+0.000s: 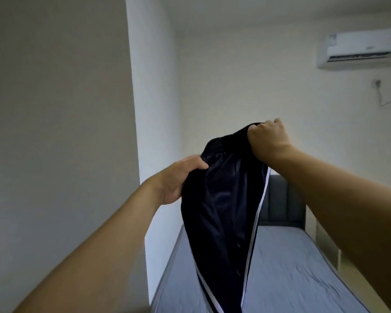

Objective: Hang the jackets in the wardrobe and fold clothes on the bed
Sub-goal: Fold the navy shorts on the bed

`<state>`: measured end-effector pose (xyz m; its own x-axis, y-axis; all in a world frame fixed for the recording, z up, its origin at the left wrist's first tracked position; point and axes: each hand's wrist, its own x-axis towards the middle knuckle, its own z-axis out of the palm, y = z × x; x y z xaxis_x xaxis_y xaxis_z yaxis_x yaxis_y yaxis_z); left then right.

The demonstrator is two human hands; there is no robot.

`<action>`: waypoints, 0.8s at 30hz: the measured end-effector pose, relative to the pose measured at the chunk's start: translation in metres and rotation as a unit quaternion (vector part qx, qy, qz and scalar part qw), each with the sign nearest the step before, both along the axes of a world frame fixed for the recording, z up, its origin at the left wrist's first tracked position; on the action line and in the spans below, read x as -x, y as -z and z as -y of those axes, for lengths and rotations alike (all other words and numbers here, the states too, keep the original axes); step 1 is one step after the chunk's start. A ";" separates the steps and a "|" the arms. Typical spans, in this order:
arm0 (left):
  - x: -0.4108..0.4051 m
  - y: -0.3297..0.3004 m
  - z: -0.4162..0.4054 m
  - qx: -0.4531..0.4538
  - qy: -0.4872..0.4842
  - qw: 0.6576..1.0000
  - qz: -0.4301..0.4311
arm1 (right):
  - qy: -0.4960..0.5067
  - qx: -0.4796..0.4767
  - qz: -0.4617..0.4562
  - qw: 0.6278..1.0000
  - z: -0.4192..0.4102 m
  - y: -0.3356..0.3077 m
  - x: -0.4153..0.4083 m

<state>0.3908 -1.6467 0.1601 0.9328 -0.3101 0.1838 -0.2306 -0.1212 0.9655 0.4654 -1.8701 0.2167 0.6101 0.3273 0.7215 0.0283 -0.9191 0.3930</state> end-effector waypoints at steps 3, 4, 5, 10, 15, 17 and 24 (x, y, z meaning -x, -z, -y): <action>0.013 -0.017 -0.022 -0.114 -0.077 0.990 0.038 | 0.000 0.028 0.028 0.999 -0.012 -0.016 0.012; 0.014 -0.023 -0.028 -0.145 -0.111 0.982 0.057 | -0.006 0.037 0.036 0.999 -0.016 -0.019 0.016; 0.014 -0.030 -0.035 -0.178 -0.151 0.969 0.085 | -0.016 0.044 0.044 0.998 -0.020 -0.022 0.020; 0.011 -0.064 -0.066 -0.339 -0.366 0.825 0.266 | -0.148 -0.029 0.084 0.985 -0.022 -0.032 0.033; 0.019 -0.099 -0.062 -0.454 -0.413 0.711 0.344 | -0.078 -0.155 0.011 0.985 -0.021 -0.037 0.025; 0.023 -0.109 -0.053 -0.507 -0.432 0.659 0.350 | -0.042 -0.200 -0.051 0.978 -0.020 -0.037 0.018; 0.045 -0.118 -0.055 -0.178 -0.138 0.950 0.215 | -0.346 -0.566 -0.496 0.560 0.028 -0.033 0.011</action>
